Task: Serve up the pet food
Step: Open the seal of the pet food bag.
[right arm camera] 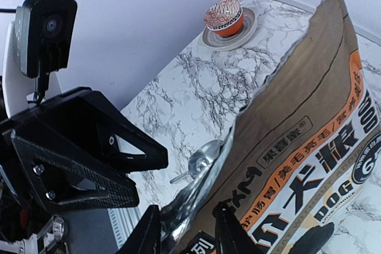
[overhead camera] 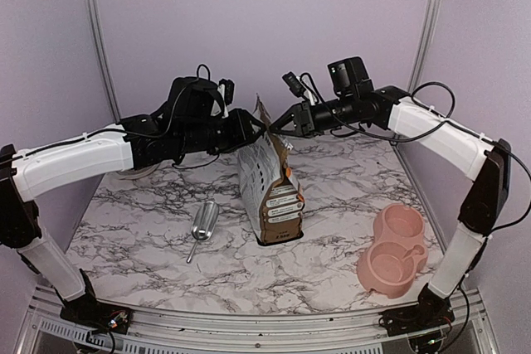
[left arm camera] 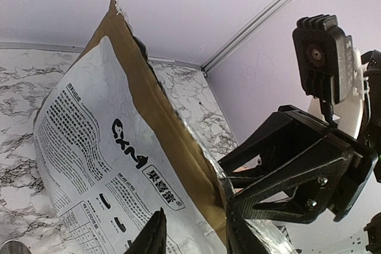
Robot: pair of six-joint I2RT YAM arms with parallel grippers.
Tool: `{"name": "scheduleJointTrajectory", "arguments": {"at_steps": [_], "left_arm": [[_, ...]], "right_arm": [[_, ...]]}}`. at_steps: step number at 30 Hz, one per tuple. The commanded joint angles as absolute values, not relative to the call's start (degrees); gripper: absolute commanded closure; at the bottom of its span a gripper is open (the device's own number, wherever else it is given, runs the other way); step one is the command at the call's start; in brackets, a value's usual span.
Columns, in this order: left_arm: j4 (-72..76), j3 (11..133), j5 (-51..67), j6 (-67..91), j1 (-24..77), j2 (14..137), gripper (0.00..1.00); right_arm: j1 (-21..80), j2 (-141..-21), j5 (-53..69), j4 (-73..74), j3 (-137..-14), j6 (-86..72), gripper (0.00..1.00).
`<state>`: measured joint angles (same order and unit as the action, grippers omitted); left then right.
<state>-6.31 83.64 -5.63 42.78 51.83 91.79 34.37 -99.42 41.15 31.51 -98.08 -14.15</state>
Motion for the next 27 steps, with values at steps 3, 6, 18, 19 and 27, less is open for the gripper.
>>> {"name": "scheduleJointTrajectory", "arguments": {"at_steps": [3,6,18,19,27], "left_arm": [[-6.86,85.21,-5.30,41.92,51.59,91.16,0.65],[-6.86,85.01,-5.37,42.01,51.64,91.20,0.65],[-6.68,84.86,-5.38,42.18,51.60,91.13,0.65],[-6.75,84.84,-5.40,42.19,51.63,91.09,0.65],[-6.46,84.74,-5.33,42.28,51.63,91.22,0.65]], "right_arm": [[32.55,-96.94,43.68,27.05,-95.40,-17.19,0.64],[32.47,-96.86,44.21,26.44,-95.02,-17.52,0.65],[31.39,-95.56,47.50,20.11,-91.68,-22.26,0.64],[31.39,-95.54,47.48,19.91,-91.63,-22.50,0.64],[31.28,-95.98,47.91,19.44,-90.97,-23.18,0.74]]}}
